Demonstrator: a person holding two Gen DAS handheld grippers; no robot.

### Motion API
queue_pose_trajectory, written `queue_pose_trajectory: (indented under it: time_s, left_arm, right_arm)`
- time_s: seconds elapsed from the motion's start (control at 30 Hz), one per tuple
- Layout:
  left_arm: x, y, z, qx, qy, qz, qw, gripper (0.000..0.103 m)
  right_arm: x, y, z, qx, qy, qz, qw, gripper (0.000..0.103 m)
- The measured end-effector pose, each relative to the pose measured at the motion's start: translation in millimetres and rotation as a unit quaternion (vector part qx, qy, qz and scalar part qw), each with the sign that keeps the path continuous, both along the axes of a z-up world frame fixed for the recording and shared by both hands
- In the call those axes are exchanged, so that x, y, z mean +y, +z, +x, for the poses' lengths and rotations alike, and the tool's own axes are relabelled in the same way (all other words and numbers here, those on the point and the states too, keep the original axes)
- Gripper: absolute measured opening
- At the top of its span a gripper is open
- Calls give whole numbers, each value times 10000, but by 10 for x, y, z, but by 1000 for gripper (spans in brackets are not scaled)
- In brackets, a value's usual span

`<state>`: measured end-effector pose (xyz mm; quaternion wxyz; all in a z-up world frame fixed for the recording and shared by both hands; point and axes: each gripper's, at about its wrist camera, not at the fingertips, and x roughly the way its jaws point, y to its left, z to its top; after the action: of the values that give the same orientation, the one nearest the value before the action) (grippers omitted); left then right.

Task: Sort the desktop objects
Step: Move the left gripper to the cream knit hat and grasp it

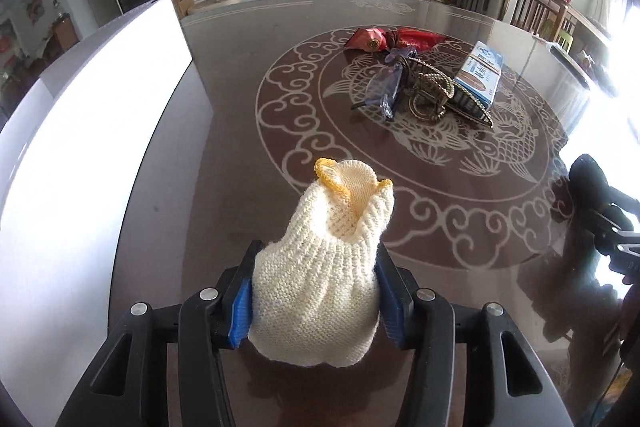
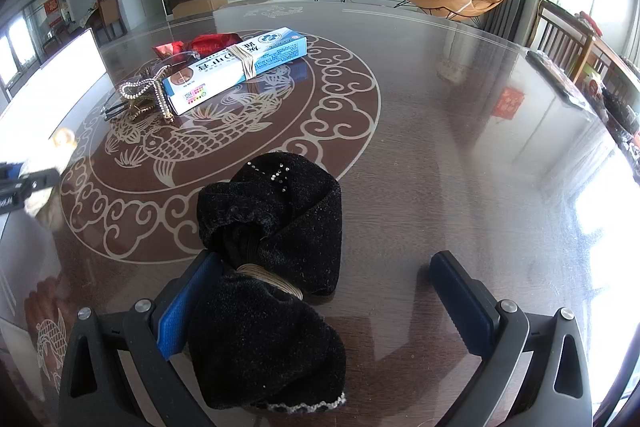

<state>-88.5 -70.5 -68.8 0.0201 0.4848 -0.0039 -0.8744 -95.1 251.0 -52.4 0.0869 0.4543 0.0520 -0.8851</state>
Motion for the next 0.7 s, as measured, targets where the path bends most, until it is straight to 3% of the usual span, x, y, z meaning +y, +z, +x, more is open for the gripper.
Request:
queue_pose_trajectory:
  time_s: [0.07, 0.1, 0.17, 0.3, 0.7]
  left_arm:
    - [27, -11, 104, 94, 146, 105, 9998, 61]
    - [46, -27, 123, 134, 177, 174, 9996, 75]
    - [54, -80, 78, 104, 215, 230, 9995, 91]
    - [117, -176, -61, 143, 226, 22, 9996, 103]
    - [57, -207, -84, 225, 285, 134, 9993, 103]
  right_arm:
    - [0, 1, -1, 0, 0, 0, 10000, 103]
    - [0, 1, -2, 0, 0, 0, 10000, 103]
    - [0, -1, 3, -1, 0, 0, 10000, 103]
    - [0, 1, -1, 0, 0, 0, 10000, 103]
    - [1, 1, -4, 0, 0, 0, 10000, 103]
